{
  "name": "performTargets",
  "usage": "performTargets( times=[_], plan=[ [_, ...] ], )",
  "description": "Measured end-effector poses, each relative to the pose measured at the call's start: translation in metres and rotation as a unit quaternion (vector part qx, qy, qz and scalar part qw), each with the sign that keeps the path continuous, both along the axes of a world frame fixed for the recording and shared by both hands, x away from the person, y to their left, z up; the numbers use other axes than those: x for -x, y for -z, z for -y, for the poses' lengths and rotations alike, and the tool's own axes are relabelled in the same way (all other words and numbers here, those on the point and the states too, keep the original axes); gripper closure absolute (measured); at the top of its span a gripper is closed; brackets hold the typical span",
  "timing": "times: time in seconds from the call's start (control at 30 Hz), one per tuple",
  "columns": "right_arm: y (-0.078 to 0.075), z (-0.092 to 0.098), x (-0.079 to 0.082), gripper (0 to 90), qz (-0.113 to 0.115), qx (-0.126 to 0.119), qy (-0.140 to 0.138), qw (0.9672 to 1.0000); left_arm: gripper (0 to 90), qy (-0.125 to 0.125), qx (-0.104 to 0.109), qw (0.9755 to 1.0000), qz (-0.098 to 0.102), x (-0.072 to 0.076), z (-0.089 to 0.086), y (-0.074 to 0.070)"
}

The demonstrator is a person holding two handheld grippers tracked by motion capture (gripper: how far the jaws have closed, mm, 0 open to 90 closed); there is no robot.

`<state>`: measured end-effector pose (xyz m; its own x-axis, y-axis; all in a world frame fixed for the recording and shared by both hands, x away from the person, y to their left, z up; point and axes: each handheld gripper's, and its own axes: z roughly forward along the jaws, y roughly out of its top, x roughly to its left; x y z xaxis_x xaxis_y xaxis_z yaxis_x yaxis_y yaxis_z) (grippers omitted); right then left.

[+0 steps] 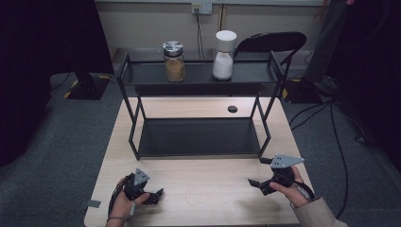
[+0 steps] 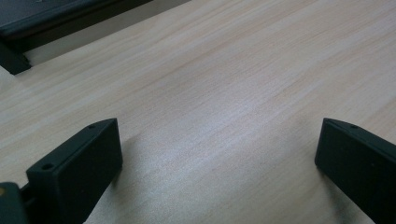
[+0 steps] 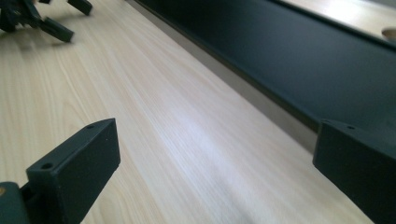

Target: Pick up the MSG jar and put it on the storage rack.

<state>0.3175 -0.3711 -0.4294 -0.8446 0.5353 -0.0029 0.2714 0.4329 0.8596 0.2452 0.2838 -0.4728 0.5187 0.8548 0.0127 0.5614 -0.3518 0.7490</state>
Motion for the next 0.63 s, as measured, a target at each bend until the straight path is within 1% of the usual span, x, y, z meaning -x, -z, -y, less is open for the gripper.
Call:
performTargets(
  times=[0.07,0.13,0.2,0.4,0.57,0.63],
  plan=[
    [0.005,0.002,-0.001,0.0,-0.004,0.004,0.002,1.0,0.0,0.0,0.0,1.0,0.0,0.0,0.0,0.0],
    [0.01,0.004,0.002,0.0,0.002,0.015,0.008,0.9999,0.0,0.0,0.0,1.0,0.0,0.0,0.0,0.0],
    [0.013,0.004,0.002,0.1,0.004,0.023,0.01,0.9997,0.0,0.0,0.0,1.0,0.0,0.0,0.0,0.0],
    [0.022,0.004,0.004,0.1,-0.001,0.032,0.018,0.9993,0.0,0.0,0.0,1.0,0.0,0.0,0.0,0.0],
    [0.025,0.0,0.005,0.3,-0.003,0.049,0.018,0.9986,0.0,0.0,-0.001,1.0,0.0,0.0,0.0,0.0],
    [0.024,-0.003,0.004,0.3,-0.005,0.06,0.018,0.998,0.0,0.001,-0.001,1.0,0.0,0.0,0.0,0.0]
  ],
)
